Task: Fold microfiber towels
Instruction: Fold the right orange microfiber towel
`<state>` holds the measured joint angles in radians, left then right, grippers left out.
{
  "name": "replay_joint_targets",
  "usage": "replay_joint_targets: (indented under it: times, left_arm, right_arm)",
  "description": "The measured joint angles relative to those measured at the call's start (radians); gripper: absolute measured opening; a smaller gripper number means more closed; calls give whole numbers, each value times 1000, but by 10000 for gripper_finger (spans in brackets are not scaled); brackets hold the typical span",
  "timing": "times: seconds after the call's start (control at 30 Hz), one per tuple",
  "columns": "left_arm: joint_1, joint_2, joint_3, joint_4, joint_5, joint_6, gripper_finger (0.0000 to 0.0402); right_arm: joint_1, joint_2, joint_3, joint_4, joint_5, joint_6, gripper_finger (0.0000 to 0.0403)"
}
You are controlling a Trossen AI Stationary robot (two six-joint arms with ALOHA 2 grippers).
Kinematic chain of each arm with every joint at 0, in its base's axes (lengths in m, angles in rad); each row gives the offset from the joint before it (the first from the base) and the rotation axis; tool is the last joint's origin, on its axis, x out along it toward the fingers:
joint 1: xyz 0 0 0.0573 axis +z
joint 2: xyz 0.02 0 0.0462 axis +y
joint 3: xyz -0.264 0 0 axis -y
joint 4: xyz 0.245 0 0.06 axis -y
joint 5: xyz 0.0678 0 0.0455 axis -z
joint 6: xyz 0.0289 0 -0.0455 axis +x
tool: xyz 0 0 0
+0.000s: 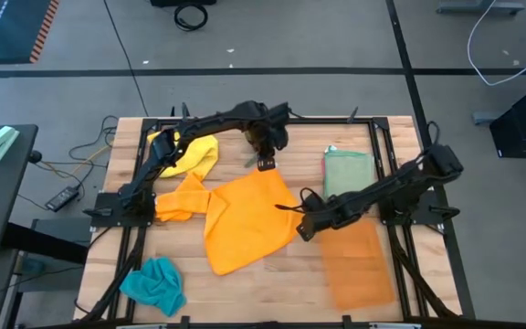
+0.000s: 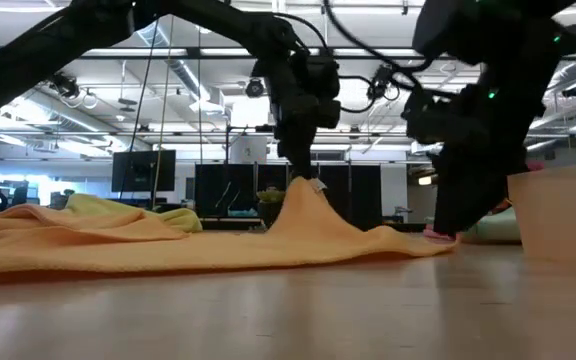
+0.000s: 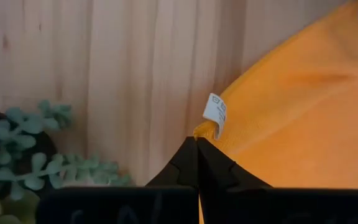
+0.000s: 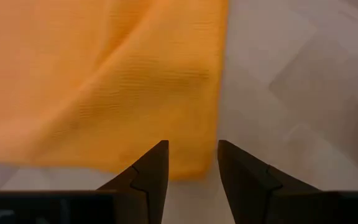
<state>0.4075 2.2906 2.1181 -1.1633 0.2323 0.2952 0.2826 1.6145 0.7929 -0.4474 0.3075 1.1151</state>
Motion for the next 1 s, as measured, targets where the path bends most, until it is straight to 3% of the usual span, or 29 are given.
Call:
replay_joint_targets:
  times: [0.37,0.63,0.77,0.93,1.0]
  left_arm:
    - [11,0,-164,104,0,10,1]
    - [16,-4,-171,119,0,30,1]
    - [18,-14,-171,123,-1,30,1]
    - [17,-15,-171,125,-1,28,1]
    - [15,-15,-171,127,-1,30,1]
  right_arm:
    - [-34,29,2,6,-89,34,145]
    - [-30,21,2,25,-173,65,137]
    - [-25,25,2,26,-170,63,99]
    - [-25,23,0,29,-163,1,19]
    - [-23,16,-1,52,-168,-42,9]
